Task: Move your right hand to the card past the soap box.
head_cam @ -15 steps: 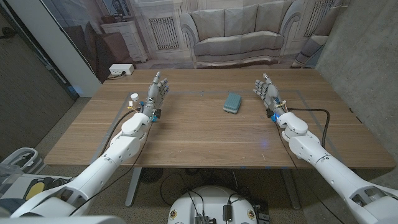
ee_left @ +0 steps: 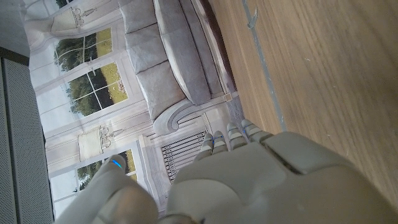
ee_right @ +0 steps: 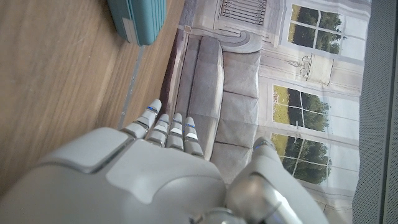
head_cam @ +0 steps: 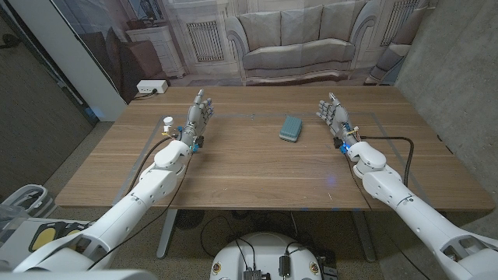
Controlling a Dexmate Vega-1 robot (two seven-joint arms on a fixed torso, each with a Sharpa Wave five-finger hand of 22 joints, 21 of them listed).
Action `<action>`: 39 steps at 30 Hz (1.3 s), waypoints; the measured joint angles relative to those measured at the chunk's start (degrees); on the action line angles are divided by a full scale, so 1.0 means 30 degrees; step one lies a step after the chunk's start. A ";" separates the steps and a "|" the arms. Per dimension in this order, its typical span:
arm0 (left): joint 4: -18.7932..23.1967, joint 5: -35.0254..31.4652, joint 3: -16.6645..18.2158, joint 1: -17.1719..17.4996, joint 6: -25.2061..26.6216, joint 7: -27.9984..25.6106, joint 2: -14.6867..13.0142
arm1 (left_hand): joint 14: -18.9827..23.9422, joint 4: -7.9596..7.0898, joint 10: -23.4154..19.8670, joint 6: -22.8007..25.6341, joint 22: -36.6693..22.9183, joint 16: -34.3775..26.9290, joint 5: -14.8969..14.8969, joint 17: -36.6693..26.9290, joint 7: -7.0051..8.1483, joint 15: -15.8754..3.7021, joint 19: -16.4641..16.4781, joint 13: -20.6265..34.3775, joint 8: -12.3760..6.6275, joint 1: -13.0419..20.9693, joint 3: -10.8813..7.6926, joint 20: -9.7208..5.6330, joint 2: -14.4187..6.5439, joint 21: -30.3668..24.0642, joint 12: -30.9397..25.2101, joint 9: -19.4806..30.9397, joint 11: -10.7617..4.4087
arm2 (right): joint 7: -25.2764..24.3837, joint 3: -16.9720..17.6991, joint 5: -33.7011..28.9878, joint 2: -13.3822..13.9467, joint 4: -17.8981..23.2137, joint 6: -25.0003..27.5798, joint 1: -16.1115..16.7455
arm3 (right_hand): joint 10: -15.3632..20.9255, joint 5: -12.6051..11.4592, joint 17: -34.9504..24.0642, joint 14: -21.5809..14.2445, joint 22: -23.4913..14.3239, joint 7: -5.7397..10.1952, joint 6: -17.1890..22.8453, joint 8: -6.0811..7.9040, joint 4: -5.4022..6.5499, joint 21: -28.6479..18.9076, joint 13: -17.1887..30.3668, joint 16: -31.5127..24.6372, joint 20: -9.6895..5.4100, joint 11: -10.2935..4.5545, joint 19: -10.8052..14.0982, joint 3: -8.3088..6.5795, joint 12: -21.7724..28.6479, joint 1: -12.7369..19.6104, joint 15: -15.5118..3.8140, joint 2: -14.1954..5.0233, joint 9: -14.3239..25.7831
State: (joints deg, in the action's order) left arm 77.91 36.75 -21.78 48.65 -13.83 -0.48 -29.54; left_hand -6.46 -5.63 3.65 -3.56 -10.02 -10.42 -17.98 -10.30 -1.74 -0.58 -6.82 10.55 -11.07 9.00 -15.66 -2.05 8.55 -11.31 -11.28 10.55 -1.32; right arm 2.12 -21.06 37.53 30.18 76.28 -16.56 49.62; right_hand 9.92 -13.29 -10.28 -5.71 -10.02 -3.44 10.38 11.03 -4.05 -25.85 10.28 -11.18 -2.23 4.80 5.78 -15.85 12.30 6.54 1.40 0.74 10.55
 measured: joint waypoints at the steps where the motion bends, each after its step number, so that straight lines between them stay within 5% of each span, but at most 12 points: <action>1: -0.0055 0.0025 -0.0022 -0.0053 0.0027 0.0062 0.0022 | 0.0000 0.0000 0.0000 0.0000 0.0000 0.0000 -0.0018 0.0000 0.0000 0.0000 0.0000 0.0000 0.0000 0.0082 0.0000 0.0000 -0.0082 0.0000 0.0000 0.0000 0.0001 | 0.0000 0.0000 -0.0016 0.0023 0.0032 0.0000 0.0009 | 0.0000 0.0000 0.0000 -0.0019 0.0000 0.0024 0.0025 0.0000 0.0000 0.0000 0.0000 0.0000 0.0000 0.0000 0.0000 0.0000 0.0000 -0.0001 -0.0020 -0.0001 0.0000; 39: 0.0567 -0.0163 -0.0276 -0.0452 0.0696 0.0139 -0.0179 | 0.0010 0.0192 -0.0140 0.0145 0.0006 0.0001 -0.0090 0.0004 0.0000 0.0009 0.0003 -0.0006 -0.0147 0.0435 -0.0020 0.0000 -0.0437 0.0000 0.0001 -0.0006 0.0139 | 0.1747 0.0822 0.0318 0.1301 0.0498 -0.1386 0.0552 | 0.0546 0.0000 0.0006 -0.0415 0.0006 0.0330 0.0329 0.0082 -0.0037 0.0232 -0.0004 0.0001 0.0029 -0.0135 0.0384 -0.0037 0.0073 -0.0025 -0.0055 -0.0137 -0.0005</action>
State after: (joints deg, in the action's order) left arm 79.61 36.26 -22.61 47.29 -11.74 -0.06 -30.08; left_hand -6.43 -5.06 3.23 -3.12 -10.00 -10.42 -18.25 -10.28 -1.74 -0.55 -6.81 10.53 -11.52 10.30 -15.72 -2.05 7.24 -11.31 -11.28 10.54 -0.90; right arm 7.37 -18.59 38.48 34.08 77.78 -20.72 51.27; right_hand 11.56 -13.29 -10.26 -6.95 -10.00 -2.45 11.37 11.27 -4.16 -25.15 10.27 -11.17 -2.15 4.39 6.93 -15.97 12.51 6.47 1.24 0.33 10.53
